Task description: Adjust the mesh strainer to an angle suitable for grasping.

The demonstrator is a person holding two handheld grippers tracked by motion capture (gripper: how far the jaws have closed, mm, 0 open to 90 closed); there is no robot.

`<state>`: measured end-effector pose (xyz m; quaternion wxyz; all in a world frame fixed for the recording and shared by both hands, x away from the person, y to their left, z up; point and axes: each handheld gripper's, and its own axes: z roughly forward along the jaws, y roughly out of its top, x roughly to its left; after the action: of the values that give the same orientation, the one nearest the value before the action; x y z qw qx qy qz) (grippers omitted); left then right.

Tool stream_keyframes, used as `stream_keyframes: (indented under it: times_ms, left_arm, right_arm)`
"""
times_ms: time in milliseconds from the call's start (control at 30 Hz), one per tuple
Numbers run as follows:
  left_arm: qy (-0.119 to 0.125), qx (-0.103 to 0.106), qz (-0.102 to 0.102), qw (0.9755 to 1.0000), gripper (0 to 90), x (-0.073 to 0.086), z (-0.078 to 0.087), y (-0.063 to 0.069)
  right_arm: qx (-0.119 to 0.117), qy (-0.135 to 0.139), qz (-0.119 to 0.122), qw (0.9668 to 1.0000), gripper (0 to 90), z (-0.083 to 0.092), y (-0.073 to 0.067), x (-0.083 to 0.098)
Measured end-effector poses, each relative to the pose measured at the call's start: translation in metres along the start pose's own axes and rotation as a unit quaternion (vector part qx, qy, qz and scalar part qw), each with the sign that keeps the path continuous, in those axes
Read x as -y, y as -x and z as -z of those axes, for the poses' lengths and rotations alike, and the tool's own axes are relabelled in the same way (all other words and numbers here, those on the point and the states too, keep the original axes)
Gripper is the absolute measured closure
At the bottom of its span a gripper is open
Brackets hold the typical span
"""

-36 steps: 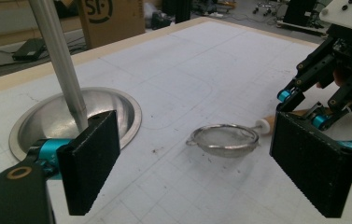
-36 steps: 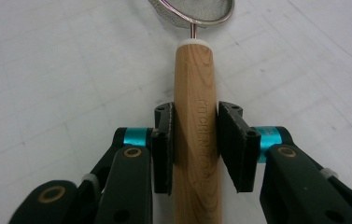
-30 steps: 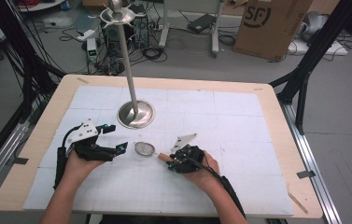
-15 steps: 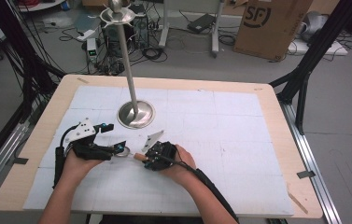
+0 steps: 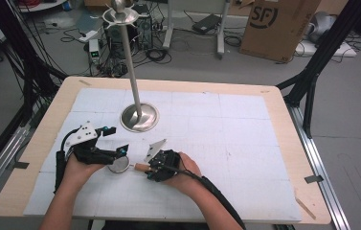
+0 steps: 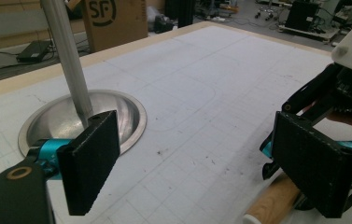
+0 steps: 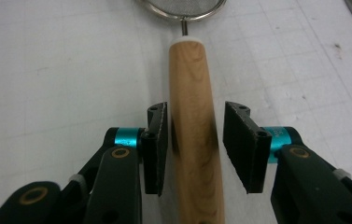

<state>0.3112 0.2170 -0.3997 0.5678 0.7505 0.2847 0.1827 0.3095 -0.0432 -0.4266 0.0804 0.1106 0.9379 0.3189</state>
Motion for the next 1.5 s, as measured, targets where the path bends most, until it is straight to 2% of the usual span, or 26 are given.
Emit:
stream_keyframes:
  times_ms: [133, 233, 300, 333, 367, 567, 767, 867, 1167, 1367, 1433, 1500]
  left_arm:
    - [0.000, 0.001, -0.001, 1.0000, 16.6, 0.000, 0.000, 0.000]
    - [-0.001, 0.000, -0.001, 1.0000, 16.6, 0.000, 0.000, 0.000]
    - [-0.003, -0.001, -0.002, 1.0000, 16.3, 0.000, -0.001, 0.000]
    - [-0.004, 0.000, -0.002, 1.0000, 16.3, 0.000, -0.001, 0.000]
    - [-0.005, 0.000, -0.002, 1.0000, 16.3, 0.000, -0.001, 0.000]
    - [-0.010, 0.000, -0.001, 1.0000, 16.3, 0.001, -0.002, 0.000]
    - [-0.018, 0.006, 0.003, 0.9998, 16.1, 0.002, -0.004, 0.000]
    - [-0.020, 0.005, 0.006, 0.9998, 16.0, 0.002, -0.004, 0.000]
    - [-0.032, 0.006, 0.006, 0.9995, 15.9, 0.004, -0.005, 0.000]
    - [-0.036, 0.005, 0.006, 0.9993, 15.9, 0.005, -0.007, 0.000]
    - [-0.038, 0.007, 0.005, 0.9992, 15.9, 0.005, -0.008, 0.000]
    - [-0.039, 0.008, 0.005, 0.9992, 15.9, 0.006, -0.009, 0.001]
  right_arm:
    - [0.005, -0.006, -0.012, 0.9999, 59.0, 0.007, 0.005, 0.009]
    - [0.018, -0.006, -0.025, 0.9995, 59.0, 0.011, 0.012, 0.016]
    - [0.030, -0.002, -0.050, 0.9983, 59.0, 0.015, 0.020, 0.021]
    - [0.030, -0.002, -0.050, 0.9983, 59.0, 0.015, 0.020, 0.021]
    - [0.042, 0.003, -0.061, 0.9973, 58.7, 0.015, 0.026, 0.023]
    - [0.057, 0.008, -0.079, 0.9952, 57.1, 0.013, 0.038, 0.027]
    - [0.072, 0.015, -0.113, 0.9909, 55.9, 0.015, 0.051, 0.032]
    - [0.077, 0.015, -0.119, 0.9898, 54.0, 0.019, 0.055, 0.036]
    - [0.098, 0.048, -0.130, 0.9855, 46.6, 0.059, 0.050, 0.046]
    - [0.122, 0.090, -0.140, 0.9785, 44.5, 0.096, 0.042, 0.064]
    - [0.135, 0.108, -0.146, 0.9741, 44.2, 0.111, 0.039, 0.072]
    - [0.144, 0.122, -0.147, 0.9710, 44.2, 0.124, 0.037, 0.080]
